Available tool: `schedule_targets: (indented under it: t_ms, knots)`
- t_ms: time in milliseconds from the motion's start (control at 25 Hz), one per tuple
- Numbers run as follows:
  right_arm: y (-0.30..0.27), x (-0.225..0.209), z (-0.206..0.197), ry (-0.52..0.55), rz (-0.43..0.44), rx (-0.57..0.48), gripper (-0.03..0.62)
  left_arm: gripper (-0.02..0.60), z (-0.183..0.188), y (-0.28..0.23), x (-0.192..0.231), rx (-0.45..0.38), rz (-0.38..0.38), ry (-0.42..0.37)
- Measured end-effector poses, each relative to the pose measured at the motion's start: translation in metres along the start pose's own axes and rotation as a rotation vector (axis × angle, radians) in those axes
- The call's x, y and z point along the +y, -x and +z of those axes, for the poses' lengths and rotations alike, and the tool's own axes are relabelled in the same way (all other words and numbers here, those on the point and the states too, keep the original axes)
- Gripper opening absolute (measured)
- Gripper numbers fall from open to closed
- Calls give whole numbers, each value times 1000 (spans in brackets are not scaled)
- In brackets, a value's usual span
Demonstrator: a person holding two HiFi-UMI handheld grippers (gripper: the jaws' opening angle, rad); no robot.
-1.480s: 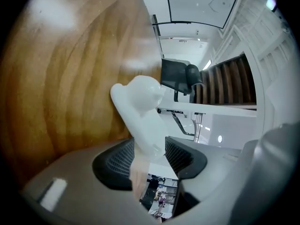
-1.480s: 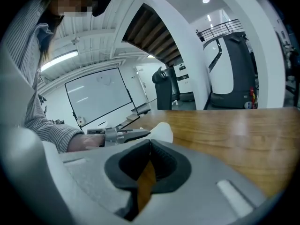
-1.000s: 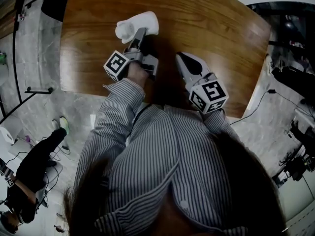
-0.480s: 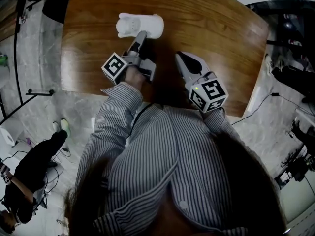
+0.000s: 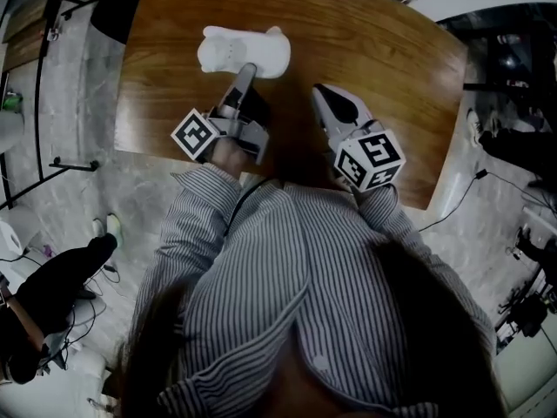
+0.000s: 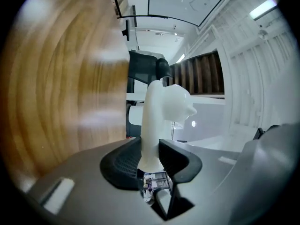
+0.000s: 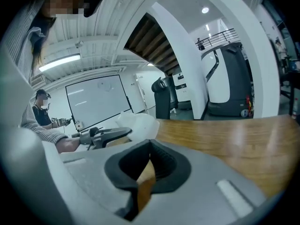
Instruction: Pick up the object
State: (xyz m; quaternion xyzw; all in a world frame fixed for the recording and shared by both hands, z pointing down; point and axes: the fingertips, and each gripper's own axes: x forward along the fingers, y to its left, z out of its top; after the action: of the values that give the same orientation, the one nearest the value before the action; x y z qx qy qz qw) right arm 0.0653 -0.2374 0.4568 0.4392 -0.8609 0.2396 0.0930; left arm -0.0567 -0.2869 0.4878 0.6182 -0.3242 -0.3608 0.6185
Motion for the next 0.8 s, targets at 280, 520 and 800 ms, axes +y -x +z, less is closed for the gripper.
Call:
schedule_targets:
  t_ms: [280,520,800]
  knots:
    - [27,32,-6,2,33,-52,2,120,-34,61,-48,65,-110,-129]
    - [12,27,13,0,51,-67,2,120,-37,60,-57,83,-137,-133]
    - [17,26,14,7,59,-67,2,120,-37,60,-58,73,-142,-127]
